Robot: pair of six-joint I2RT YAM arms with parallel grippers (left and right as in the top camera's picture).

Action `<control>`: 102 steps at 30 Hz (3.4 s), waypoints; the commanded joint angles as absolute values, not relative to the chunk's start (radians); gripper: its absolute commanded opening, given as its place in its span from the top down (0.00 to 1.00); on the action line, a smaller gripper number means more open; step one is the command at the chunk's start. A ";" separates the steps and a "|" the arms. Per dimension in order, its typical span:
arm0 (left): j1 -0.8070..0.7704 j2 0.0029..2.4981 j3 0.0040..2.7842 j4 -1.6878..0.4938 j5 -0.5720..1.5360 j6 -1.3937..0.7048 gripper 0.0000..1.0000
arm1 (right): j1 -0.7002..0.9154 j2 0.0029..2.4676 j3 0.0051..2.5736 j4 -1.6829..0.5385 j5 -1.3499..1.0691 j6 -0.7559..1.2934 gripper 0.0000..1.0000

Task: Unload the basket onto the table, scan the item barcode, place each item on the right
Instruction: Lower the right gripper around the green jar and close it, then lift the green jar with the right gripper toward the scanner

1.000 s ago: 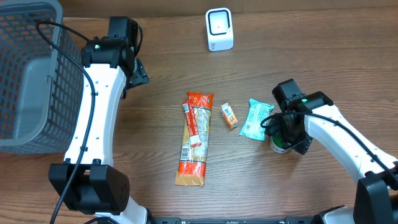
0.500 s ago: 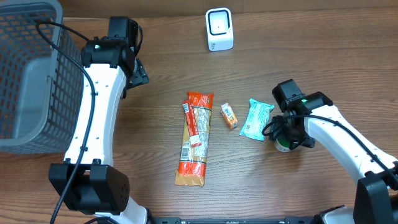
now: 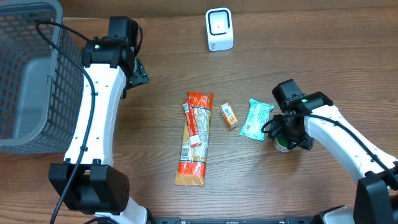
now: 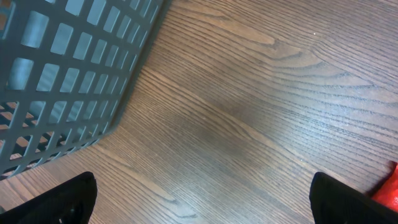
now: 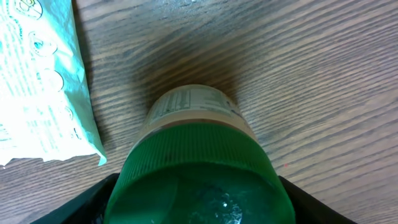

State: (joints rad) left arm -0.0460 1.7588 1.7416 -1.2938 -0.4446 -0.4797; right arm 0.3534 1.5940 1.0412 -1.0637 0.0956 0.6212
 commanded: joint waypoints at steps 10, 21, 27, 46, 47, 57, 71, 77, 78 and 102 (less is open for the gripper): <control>-0.053 1.752 1.754 -1.293 -0.443 -0.483 0.01 | 0.352 1.584 1.038 -0.995 0.113 0.377 0.28; -0.053 1.752 1.754 -1.293 -0.443 -0.483 0.00 | 0.352 1.584 1.037 -0.987 0.112 0.476 0.18; -0.053 1.752 1.754 -1.293 -0.443 -0.483 0.00 | 0.352 1.584 1.033 -0.980 0.112 0.502 0.18; -0.053 1.752 1.754 -1.293 -0.443 -0.483 0.00 | 0.352 1.584 0.936 -0.837 0.115 0.501 0.28; -0.053 1.752 1.754 -1.293 -0.443 -0.483 0.01 | 0.352 1.584 0.936 -0.834 0.116 0.501 0.28; -0.053 1.752 1.754 -1.293 -0.443 -0.483 0.00 | 0.352 1.584 0.936 -0.818 0.171 0.502 0.33; -0.053 1.752 1.754 -1.293 -0.443 -0.483 0.00 | 0.352 1.584 0.935 -0.815 0.171 0.502 0.26; -0.053 1.752 1.754 -1.293 -0.443 -0.483 0.00 | 0.352 1.584 0.900 -0.774 0.170 0.502 0.25; -0.053 1.752 1.754 -1.293 -0.443 -0.483 0.00 | 0.352 1.584 0.890 -0.761 0.166 0.502 0.25; -0.053 1.752 1.754 -1.293 -0.443 -0.483 0.00 | 0.352 1.584 0.974 -0.790 0.157 0.434 0.70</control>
